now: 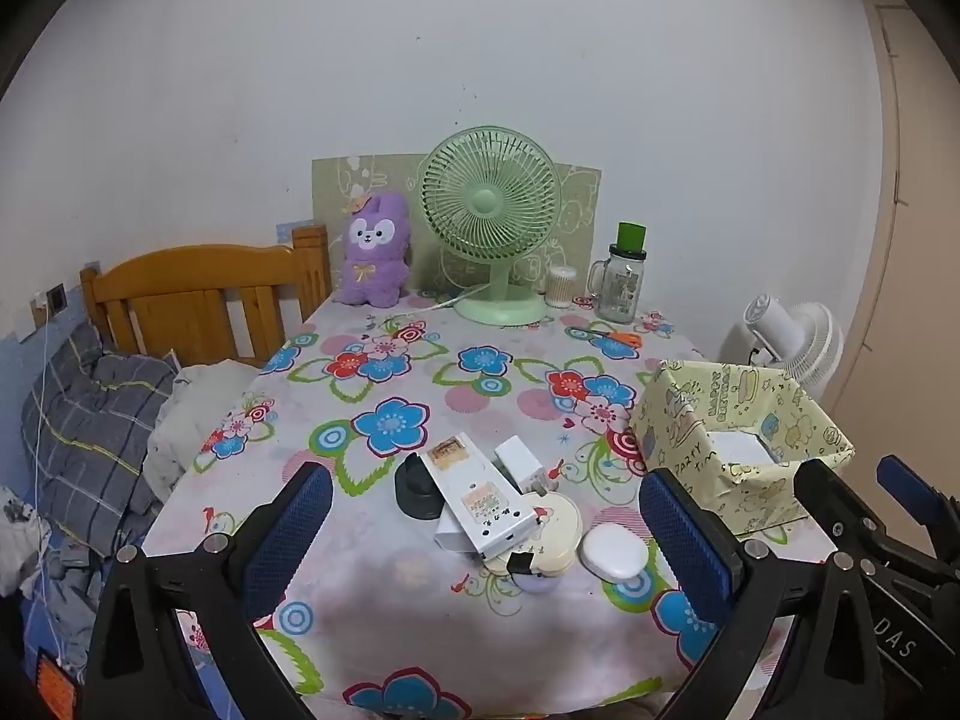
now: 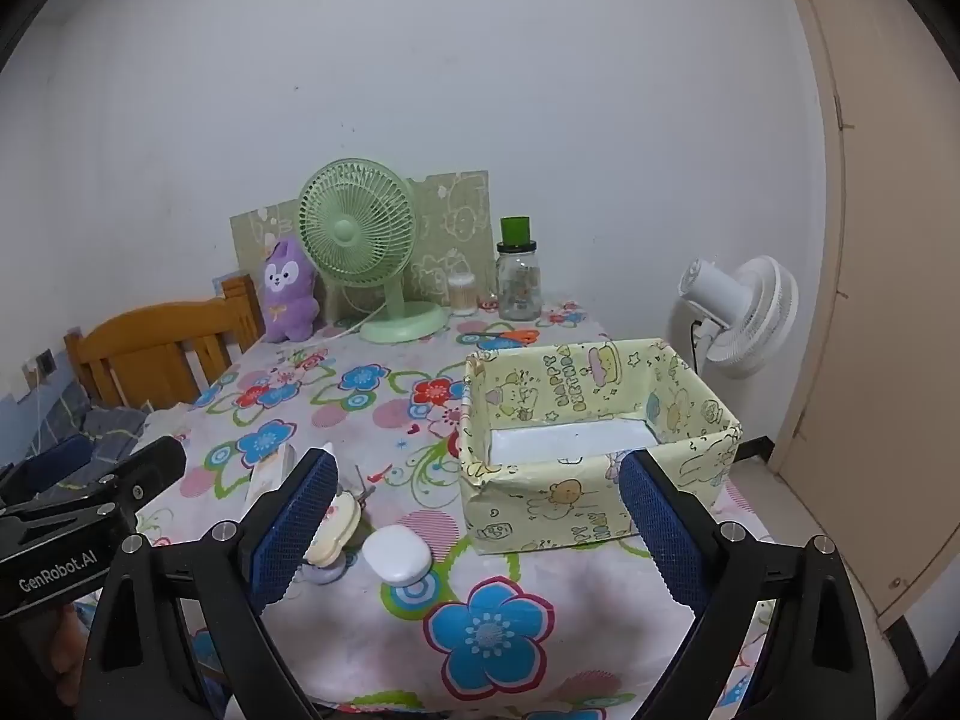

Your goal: Organize rigid objects

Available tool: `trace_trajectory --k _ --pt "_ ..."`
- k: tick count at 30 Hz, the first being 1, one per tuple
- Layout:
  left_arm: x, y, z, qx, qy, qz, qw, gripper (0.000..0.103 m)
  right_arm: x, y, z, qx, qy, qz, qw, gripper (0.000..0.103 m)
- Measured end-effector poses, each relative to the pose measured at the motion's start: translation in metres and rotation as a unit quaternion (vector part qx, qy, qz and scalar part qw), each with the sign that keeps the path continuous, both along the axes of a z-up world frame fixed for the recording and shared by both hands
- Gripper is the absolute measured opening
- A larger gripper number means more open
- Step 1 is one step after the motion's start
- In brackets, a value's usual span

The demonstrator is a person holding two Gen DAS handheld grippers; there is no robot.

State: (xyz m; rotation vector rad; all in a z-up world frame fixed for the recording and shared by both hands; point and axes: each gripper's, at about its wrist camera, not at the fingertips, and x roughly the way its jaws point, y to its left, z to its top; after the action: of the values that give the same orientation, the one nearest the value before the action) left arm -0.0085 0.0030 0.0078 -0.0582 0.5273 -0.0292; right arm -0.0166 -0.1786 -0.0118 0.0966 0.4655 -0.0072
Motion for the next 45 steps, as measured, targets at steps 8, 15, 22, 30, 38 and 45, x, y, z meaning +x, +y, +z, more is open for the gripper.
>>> trace_trajectory --k 8,15,22,30,38,45 --pt "0.0024 -0.0050 -0.0021 0.009 0.004 -0.006 0.9999 0.103 0.0031 -0.0010 -0.0035 0.004 0.005 -0.001 1.000 0.097" --pt "0.0027 -0.0054 -0.0025 0.013 -0.005 -0.008 0.9999 0.103 0.0029 -0.0002 -0.0035 0.003 0.005 -0.003 1.000 0.097" --pt "0.0040 -0.0050 -0.0059 0.006 -0.004 -0.014 0.9999 0.103 0.0032 0.0006 -0.0029 0.000 0.006 -0.007 1.000 0.097" --pt "0.0022 -0.0053 -0.0069 0.008 -0.007 -0.013 0.9999 0.103 0.0050 0.0012 -0.0012 -0.001 0.008 -0.008 1.000 0.097" --pt "0.0016 -0.0042 -0.0082 0.002 -0.006 -0.015 0.9999 0.103 0.0064 0.0012 -0.0026 0.000 0.010 -0.009 1.000 0.097" --pt "0.0045 -0.0006 -0.0098 -0.004 -0.002 -0.014 0.9999 0.103 0.0081 0.0011 -0.0054 0.011 0.016 -0.005 1.000 0.097"
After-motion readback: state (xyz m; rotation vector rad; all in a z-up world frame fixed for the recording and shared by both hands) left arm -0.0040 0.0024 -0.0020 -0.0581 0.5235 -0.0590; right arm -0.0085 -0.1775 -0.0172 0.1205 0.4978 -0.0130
